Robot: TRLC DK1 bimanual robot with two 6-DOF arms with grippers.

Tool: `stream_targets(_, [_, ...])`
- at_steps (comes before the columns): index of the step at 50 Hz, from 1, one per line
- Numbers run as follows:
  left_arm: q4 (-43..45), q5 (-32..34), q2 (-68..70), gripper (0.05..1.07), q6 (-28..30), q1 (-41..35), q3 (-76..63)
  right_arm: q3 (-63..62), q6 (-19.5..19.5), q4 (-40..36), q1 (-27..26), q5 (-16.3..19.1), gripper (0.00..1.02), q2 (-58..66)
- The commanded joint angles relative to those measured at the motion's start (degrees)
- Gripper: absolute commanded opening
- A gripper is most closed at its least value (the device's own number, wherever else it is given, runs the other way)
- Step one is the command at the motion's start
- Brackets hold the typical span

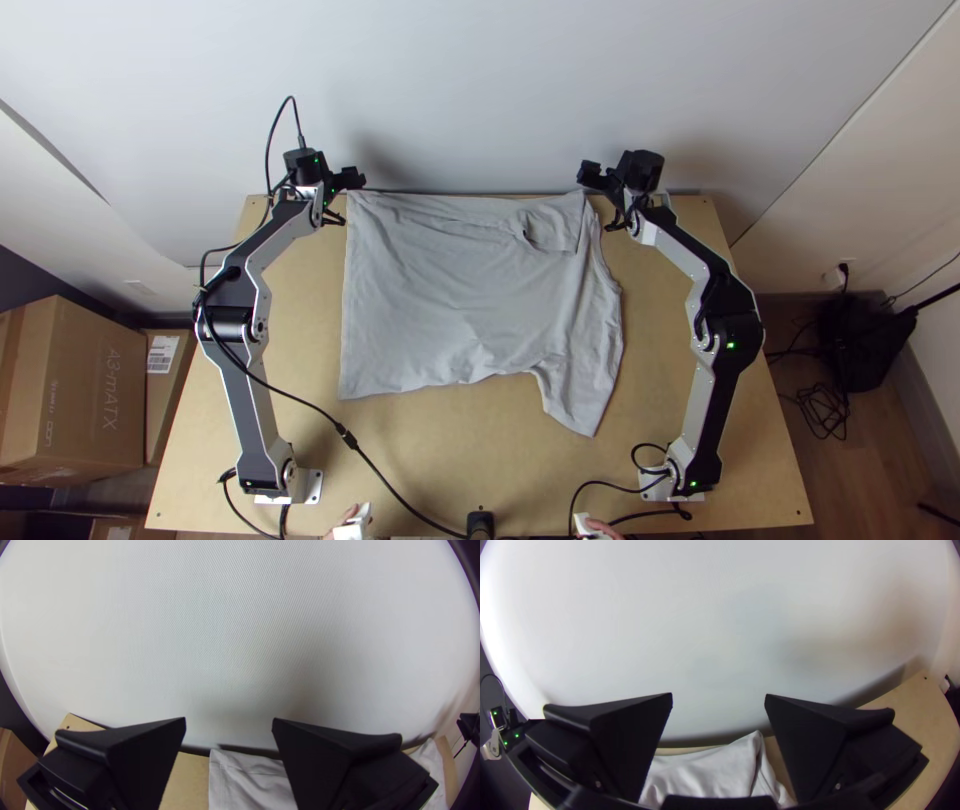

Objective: Fold the t-shirt

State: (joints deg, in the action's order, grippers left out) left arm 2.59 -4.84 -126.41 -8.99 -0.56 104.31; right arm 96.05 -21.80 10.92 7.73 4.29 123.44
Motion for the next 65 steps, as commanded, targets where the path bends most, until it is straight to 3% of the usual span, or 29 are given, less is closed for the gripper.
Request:
stream_targets(1, [-2.6,-0.6,0.0,1.02,-3.5,-0.1,3.4,-0.3,0.8,0.1,-1.2,-0.8,0.99,-2.6])
stream_targets(14, [-14.1,0.4,11.0,1.02,-5.7,0.1,2.7,-11.8,-2.4,-2.6,-4.3,-1.1,0.99,-20.1])
stream_targets(22, [-17.2,2.2,22.5,1.02,-5.7,-0.4,-4.6,-14.4,-2.5,-18.7,-6.4,-0.3,0.98,-30.5])
stream_targets(31, [-20.8,2.4,35.5,1.02,-5.6,-0.9,-13.4,-18.2,-9.6,-36.6,-11.9,9.6,0.98,-40.7])
stream_targets(42, [-24.3,2.4,51.0,1.02,-5.4,-1.1,-23.5,-34.4,-9.2,-37.5,-15.8,10.3,0.98,-57.4])
stream_targets(51, [-27.0,2.5,59.4,1.02,-5.3,-1.4,-28.3,-40.2,-9.1,-49.3,-17.8,13.5,0.95,-61.4])
stream_targets(56, [-28.5,2.5,62.2,1.02,-5.1,-1.4,-29.2,-42.5,-8.5,-54.3,-17.8,15.1,0.88,-61.5])
stream_targets(59, [-29.1,2.5,63.0,1.02,-5.0,-1.3,-29.3,-43.4,-8.3,-56.3,-18.0,15.4,0.79,-61.4])
stream_targets(65, [-30.1,2.5,63.9,1.02,-4.5,-1.2,-29.5,-46.3,-7.1,-56.9,-17.8,15.5,0.5,-60.9])
